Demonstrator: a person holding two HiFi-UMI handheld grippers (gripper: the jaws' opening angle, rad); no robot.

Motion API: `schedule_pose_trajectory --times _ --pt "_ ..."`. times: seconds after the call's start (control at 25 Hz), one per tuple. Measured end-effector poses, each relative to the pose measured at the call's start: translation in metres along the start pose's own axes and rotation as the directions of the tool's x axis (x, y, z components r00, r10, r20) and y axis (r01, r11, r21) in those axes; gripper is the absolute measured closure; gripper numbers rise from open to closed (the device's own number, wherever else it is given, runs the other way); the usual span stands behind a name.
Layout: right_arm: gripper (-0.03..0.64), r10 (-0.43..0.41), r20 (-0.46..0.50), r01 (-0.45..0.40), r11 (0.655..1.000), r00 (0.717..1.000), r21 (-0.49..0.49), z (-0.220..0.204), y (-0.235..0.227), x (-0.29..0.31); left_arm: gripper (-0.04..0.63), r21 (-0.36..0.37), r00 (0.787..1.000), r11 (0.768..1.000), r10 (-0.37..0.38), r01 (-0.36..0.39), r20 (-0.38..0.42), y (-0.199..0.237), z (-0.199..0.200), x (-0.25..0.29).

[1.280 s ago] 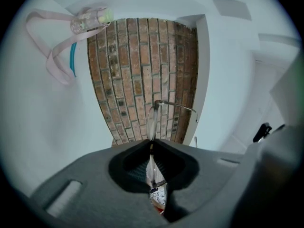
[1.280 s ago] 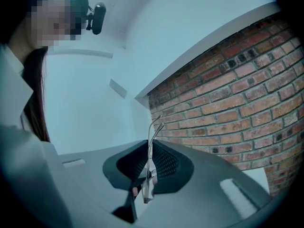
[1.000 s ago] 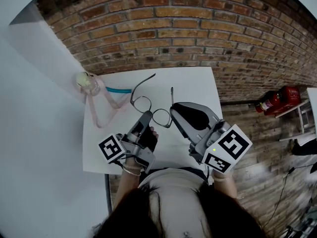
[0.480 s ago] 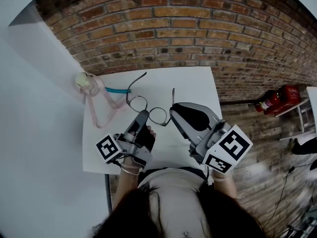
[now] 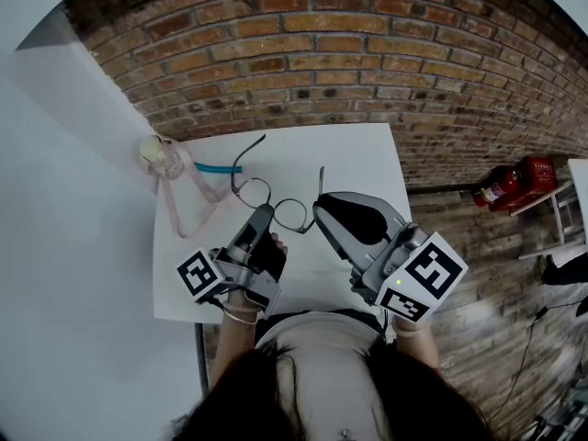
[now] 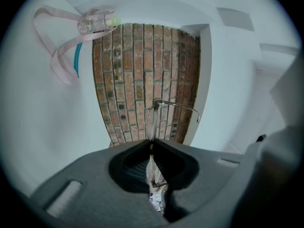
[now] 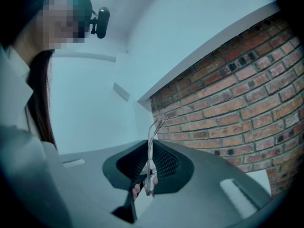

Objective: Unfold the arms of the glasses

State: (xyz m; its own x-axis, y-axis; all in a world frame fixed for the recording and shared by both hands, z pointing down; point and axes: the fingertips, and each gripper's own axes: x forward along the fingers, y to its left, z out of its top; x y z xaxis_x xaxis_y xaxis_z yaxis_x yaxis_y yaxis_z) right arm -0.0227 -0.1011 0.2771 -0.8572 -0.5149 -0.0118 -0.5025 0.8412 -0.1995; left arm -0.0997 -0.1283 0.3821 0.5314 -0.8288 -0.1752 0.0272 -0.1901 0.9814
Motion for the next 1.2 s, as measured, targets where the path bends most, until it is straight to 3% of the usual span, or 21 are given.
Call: schedule_pose_trajectory --times 0.84,1.2 --pt "0.571 0.003 0.000 -0.003 1.000 1.000 -0.010 -0.0014 0.0017 0.0001 0.571 0.002 1.000 1.000 0.004 -0.004 -0.004 0.0018 -0.0003 -0.0011" --pt "0.566 -0.002 0.045 0.002 1.000 0.999 0.004 0.0069 -0.0013 -0.0050 0.571 -0.005 1.000 1.000 0.013 -0.013 0.003 0.0064 0.0010 -0.0032"
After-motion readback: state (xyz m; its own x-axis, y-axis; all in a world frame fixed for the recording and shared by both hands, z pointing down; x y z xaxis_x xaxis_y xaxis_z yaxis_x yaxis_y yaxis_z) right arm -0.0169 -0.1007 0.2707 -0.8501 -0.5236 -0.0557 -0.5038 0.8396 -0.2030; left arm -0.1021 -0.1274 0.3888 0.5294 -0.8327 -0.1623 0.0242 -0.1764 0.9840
